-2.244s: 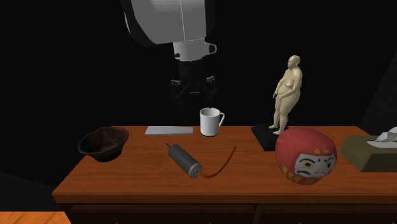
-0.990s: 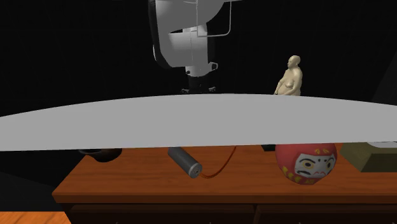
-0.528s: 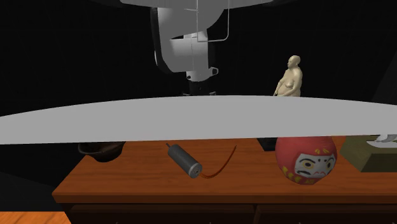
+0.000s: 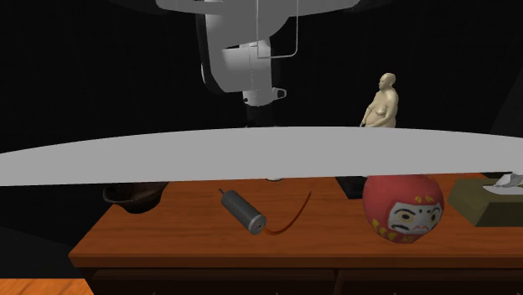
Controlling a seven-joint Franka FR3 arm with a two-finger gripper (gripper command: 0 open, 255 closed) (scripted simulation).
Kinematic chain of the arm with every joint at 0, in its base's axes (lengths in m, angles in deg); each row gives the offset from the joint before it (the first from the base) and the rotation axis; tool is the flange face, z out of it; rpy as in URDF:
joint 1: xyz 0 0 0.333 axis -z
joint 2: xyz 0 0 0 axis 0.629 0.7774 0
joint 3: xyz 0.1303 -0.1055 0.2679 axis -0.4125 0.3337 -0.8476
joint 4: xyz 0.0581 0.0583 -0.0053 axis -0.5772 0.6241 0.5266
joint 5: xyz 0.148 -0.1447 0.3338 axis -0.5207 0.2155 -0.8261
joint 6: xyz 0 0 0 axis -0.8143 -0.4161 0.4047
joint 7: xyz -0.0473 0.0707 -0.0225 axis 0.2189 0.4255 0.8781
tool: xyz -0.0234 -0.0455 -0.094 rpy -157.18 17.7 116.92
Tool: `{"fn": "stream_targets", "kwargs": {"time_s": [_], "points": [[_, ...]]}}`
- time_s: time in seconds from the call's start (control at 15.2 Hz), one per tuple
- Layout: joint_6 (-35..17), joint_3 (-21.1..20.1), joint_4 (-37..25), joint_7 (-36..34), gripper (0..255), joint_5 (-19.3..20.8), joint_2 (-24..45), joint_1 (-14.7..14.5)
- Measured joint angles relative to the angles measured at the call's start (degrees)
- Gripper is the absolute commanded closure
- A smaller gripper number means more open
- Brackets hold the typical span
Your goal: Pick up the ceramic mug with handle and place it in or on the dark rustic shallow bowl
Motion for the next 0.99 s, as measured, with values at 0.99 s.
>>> {"fn": "stream_targets", "kwargs": {"time_s": [0.99], "points": [[7.6, -0.9, -2.7, 6.0, 255, 0.5, -2.1, 1.5]]}}
